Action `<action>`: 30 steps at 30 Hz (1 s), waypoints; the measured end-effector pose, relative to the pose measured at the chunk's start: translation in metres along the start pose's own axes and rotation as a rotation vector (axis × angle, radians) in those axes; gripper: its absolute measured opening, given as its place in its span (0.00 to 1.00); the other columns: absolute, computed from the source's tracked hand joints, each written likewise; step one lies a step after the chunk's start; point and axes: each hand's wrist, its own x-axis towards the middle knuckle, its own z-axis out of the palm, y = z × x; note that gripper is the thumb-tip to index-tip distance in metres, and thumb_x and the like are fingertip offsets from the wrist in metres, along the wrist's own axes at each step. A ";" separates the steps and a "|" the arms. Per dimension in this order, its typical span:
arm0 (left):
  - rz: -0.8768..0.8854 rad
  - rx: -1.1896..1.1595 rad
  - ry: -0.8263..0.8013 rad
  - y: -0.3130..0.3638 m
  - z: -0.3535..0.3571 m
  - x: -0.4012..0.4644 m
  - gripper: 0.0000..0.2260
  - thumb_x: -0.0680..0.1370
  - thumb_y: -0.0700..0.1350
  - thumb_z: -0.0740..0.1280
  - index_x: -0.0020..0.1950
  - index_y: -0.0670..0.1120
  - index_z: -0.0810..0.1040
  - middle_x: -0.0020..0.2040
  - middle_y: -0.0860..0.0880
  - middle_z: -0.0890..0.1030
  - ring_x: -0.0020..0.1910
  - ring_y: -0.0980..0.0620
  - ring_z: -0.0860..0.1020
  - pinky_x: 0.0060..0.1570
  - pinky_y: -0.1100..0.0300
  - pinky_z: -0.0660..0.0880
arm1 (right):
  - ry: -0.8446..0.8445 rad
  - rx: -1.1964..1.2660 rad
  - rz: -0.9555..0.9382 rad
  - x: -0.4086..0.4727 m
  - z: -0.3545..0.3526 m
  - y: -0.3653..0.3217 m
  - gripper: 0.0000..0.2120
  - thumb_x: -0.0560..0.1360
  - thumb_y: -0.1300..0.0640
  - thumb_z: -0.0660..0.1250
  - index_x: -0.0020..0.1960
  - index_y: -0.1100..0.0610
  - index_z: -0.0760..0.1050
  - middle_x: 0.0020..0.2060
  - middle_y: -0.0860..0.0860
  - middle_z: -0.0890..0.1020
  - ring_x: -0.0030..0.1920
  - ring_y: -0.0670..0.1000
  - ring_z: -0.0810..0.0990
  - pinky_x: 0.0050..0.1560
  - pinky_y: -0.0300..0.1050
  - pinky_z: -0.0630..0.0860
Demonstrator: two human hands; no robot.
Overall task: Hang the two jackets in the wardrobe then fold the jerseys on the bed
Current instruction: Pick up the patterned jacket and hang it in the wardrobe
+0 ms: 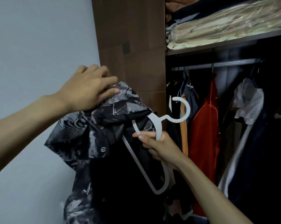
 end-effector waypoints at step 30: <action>-0.057 -0.990 -0.401 -0.006 0.038 0.005 0.28 0.77 0.65 0.67 0.53 0.38 0.77 0.46 0.31 0.79 0.45 0.32 0.80 0.52 0.29 0.75 | -0.080 0.387 0.333 -0.003 -0.027 0.069 0.19 0.75 0.44 0.73 0.52 0.61 0.86 0.42 0.54 0.87 0.39 0.43 0.84 0.37 0.29 0.76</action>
